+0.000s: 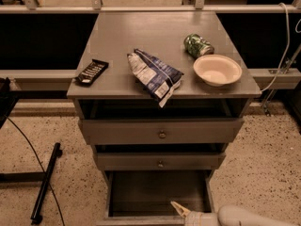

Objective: Close bottom drawer

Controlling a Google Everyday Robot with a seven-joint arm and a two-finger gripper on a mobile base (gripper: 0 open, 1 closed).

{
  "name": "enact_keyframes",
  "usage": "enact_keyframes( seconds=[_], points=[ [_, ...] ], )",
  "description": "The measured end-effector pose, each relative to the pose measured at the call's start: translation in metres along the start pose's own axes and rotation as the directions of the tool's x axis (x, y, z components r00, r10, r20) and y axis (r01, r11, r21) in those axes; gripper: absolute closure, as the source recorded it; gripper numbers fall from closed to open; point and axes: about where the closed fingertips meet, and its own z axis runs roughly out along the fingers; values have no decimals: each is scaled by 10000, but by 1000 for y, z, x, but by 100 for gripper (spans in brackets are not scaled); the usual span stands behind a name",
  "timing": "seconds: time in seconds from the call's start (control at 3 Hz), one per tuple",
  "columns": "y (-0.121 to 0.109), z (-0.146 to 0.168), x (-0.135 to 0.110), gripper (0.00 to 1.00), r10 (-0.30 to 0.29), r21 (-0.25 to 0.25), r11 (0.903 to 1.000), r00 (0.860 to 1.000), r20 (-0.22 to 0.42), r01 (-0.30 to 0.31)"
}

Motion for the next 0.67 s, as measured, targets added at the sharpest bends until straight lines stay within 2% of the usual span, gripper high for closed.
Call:
enact_keyframes(
  seconds=[0.33, 0.67],
  points=[
    [1, 1, 1, 0, -9, -7, 10000, 9999, -105, 9],
    [0, 0, 25, 18, 110, 194, 9998, 9964, -841, -94]
  ],
)
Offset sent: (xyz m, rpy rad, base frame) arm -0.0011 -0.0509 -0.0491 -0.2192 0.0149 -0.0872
